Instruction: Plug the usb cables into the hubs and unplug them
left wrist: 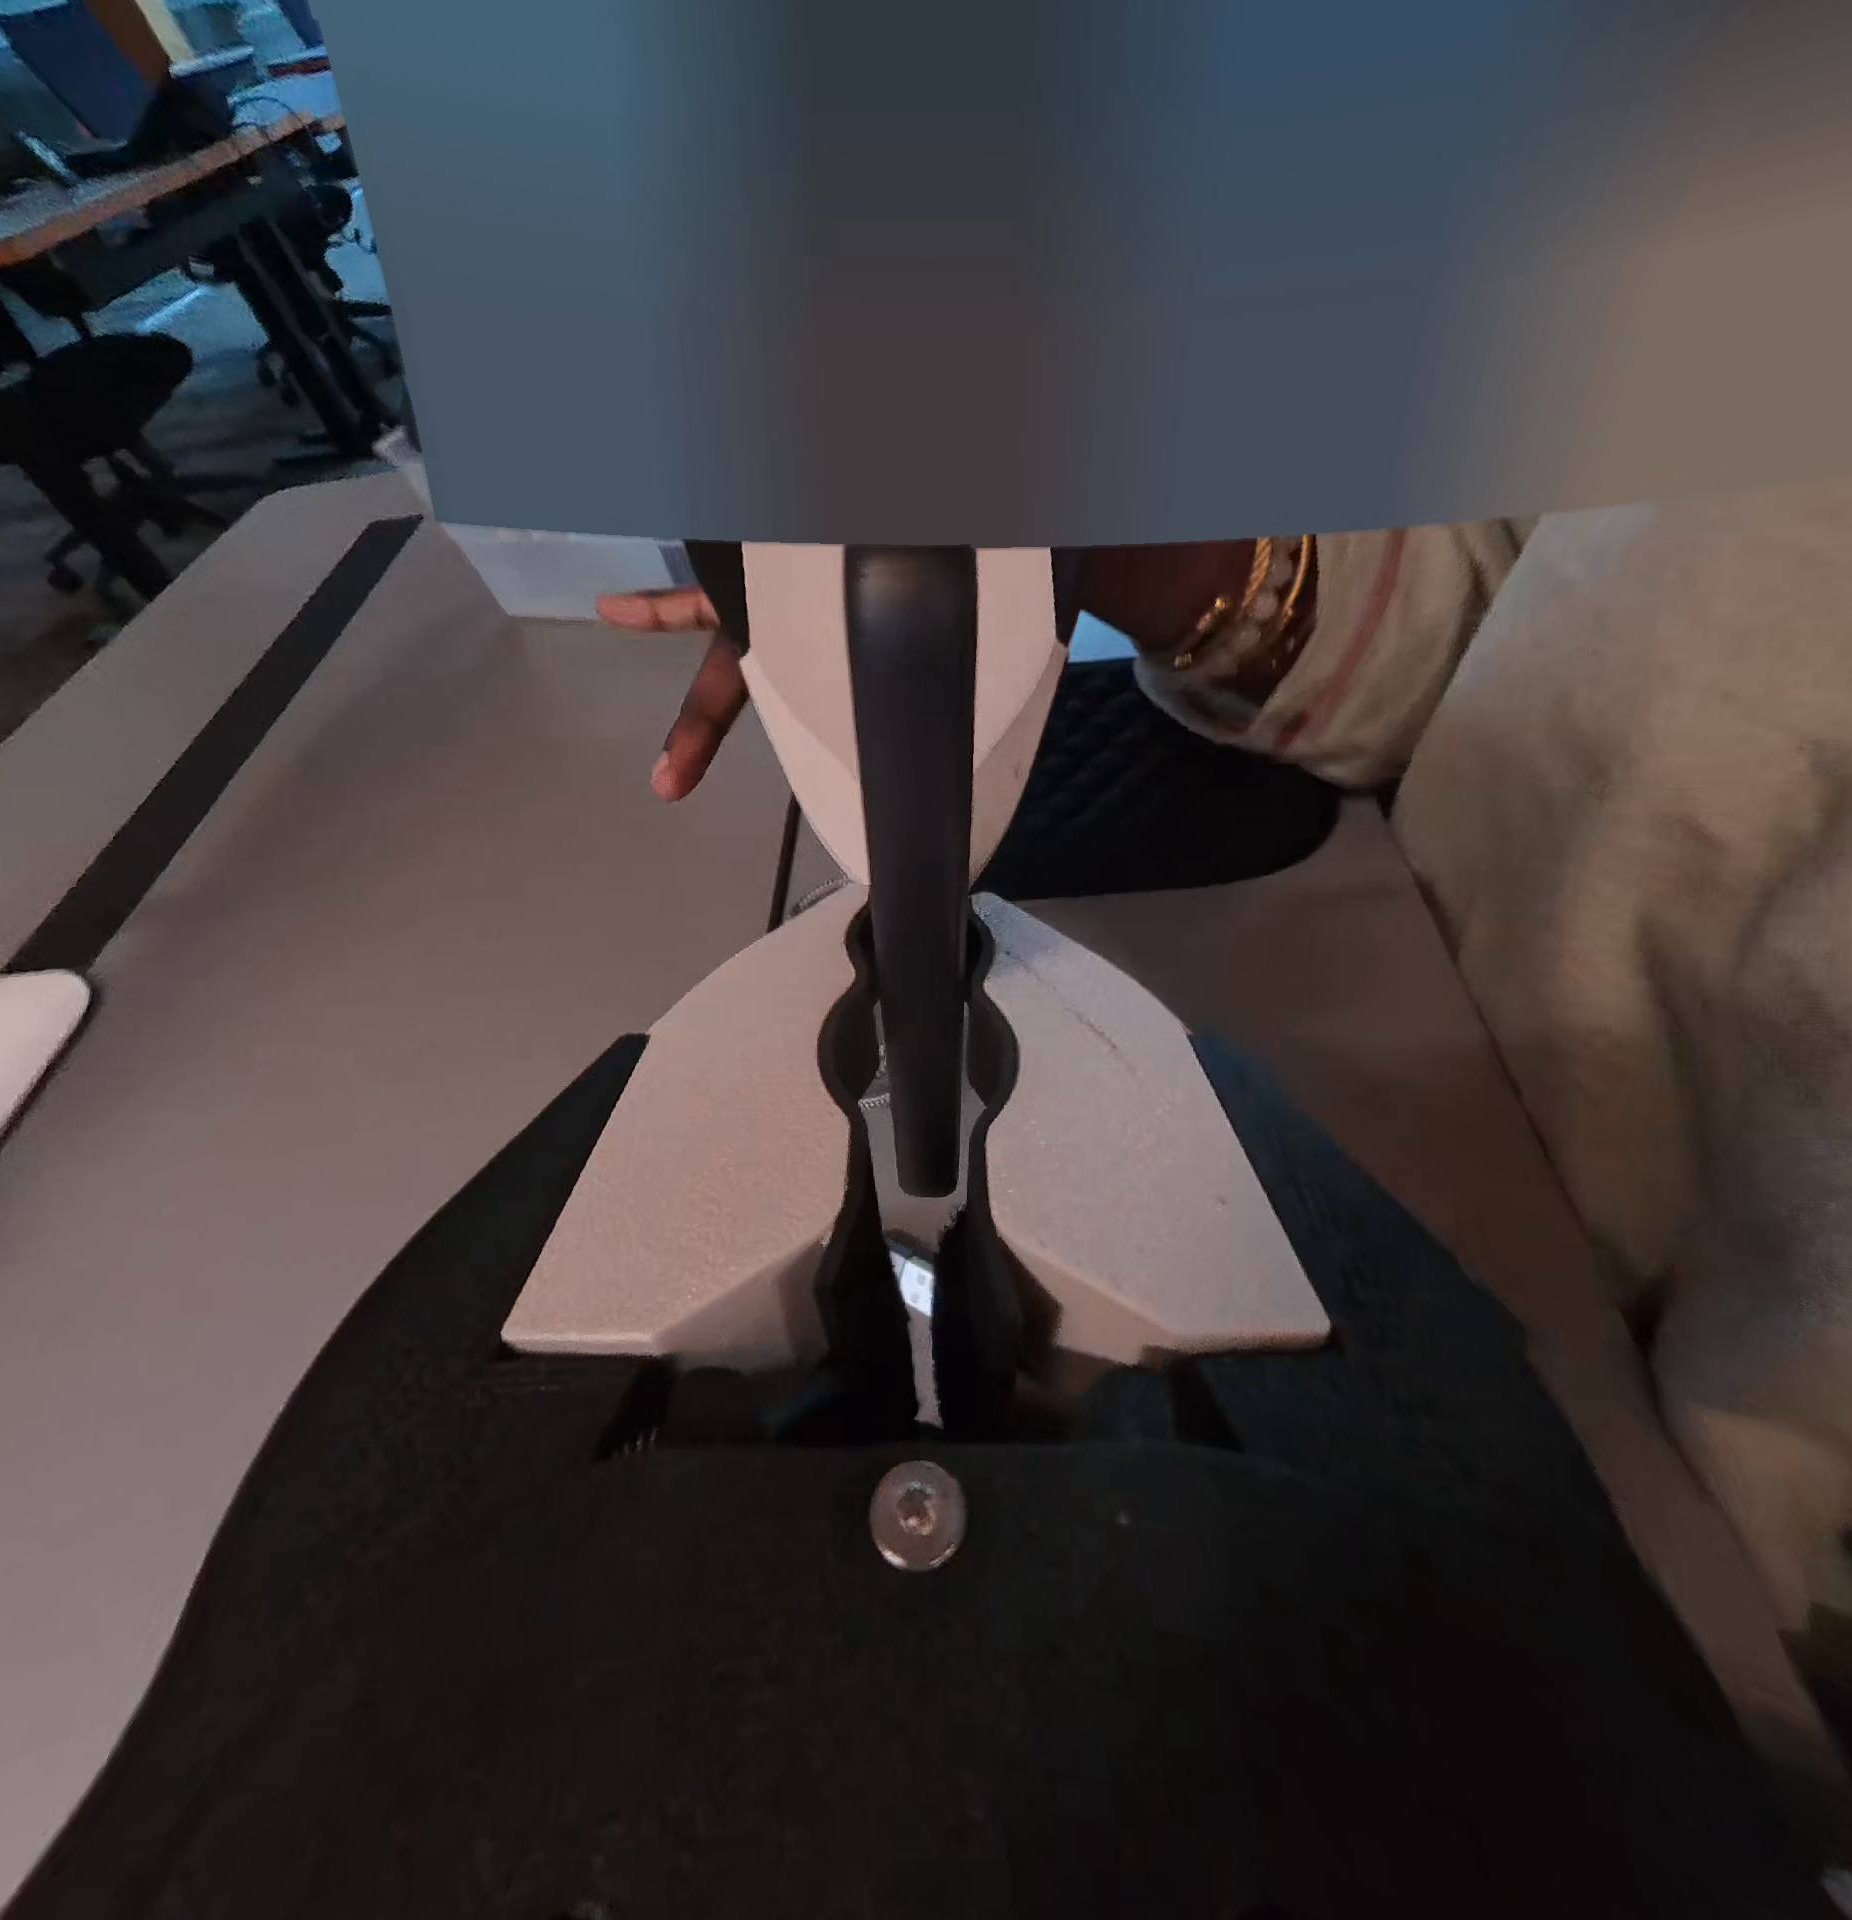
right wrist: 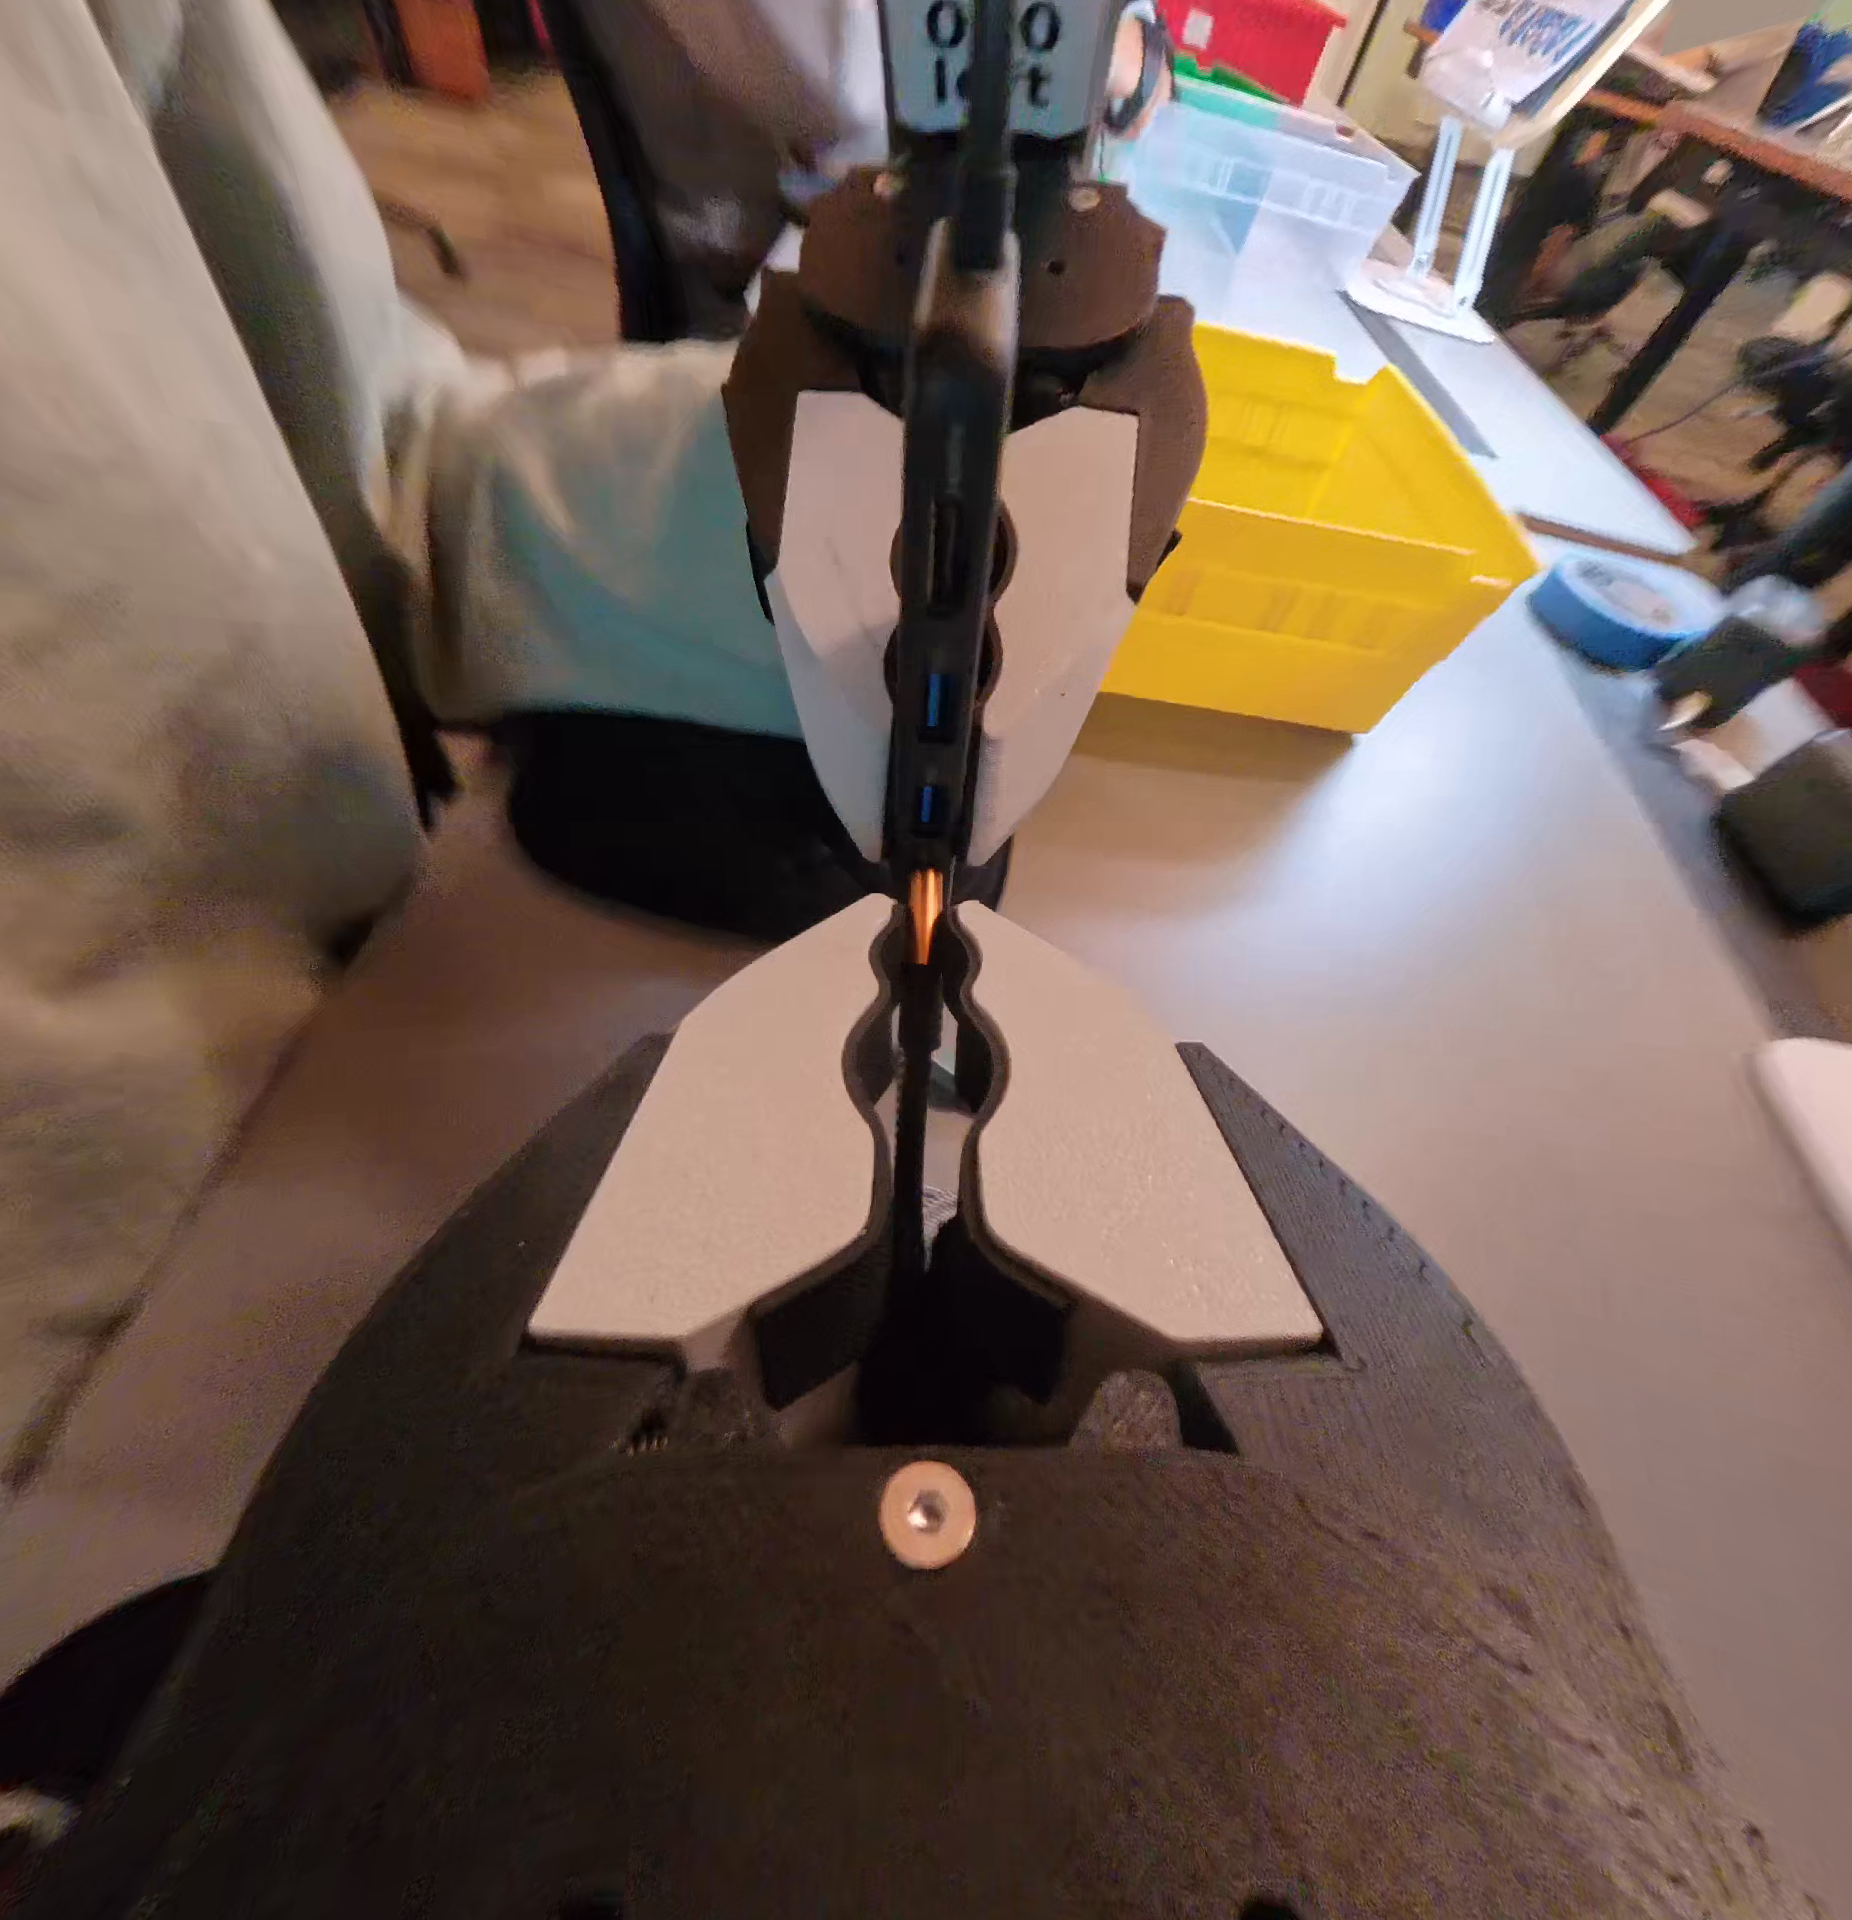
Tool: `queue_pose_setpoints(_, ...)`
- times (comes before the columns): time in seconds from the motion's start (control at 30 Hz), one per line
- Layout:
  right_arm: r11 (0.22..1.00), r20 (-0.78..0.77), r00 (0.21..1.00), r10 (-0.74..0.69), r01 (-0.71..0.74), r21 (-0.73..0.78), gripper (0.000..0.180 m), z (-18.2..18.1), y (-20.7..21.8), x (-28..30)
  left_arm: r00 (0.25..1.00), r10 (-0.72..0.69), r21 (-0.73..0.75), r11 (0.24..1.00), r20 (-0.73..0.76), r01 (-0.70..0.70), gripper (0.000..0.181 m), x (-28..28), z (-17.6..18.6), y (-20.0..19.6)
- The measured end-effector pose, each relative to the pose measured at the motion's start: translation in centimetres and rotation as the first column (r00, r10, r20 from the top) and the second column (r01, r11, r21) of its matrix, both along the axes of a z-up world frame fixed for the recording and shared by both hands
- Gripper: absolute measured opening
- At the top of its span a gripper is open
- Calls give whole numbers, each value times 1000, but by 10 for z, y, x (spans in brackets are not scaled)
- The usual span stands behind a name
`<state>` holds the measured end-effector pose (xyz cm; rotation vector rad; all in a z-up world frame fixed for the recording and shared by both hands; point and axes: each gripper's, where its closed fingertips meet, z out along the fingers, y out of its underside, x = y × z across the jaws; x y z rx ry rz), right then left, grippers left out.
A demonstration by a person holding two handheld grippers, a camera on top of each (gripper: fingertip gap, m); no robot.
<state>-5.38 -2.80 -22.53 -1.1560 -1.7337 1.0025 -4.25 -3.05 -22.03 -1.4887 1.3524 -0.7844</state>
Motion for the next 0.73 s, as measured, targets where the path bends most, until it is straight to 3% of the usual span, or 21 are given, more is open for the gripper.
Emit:
queue_pose_setpoints(0.03, 993, 6, 1000, -28, 27, 116, 6, -2, -4, -1, 1000, -6, 59, 998, -15, 7, 13, -1, -2, -4)
queue_pose_setpoints(0.1, 935, 13, 996, -84, 74, 347, 6, -10, -11, -3, 996, -9, 202, 979, -85, 26, 12, -3, -9, -13)
queue_pose_setpoints(0.17, 811, 31, 992, -124, 83, 579, 7, -21, -14, -1, 989, 26, 266, 964, -147, 14, 12, 0, -20, -16)
queue_pose_setpoints(0.3, 585, 103, 957, -270, 79, 807, 7, -31, -8, 2, 953, 120, 405, 914, -278, 4, 12, 3, -32, -13)
queue_pose_setpoints(0.33, 567, 86, 954, -286, 96, 818, 7, -25, -8, 2, 943, 148, 449, 893, -300, 3, 12, 3, -28, -13)
queue_pose_setpoints(0.43, 637, 45, 957, -286, 155, 755, 7, -7, -16, 4, 920, 186, 521, 853, -345, 23, 13, 2, -10, -21)
queue_pose_setpoints(0.6, 590, 22, 962, -273, 150, 793, 7, 9, -24, 6, 902, 211, 529, 848, -378, 23, 13, -4, 3, -27)
queue_pose_setpoints(0.73, 612, 32, 952, -304, 170, 772, 7, 11, -25, 7, 871, 279, 568, 823, -403, -1, 13, -3, 6, -29)
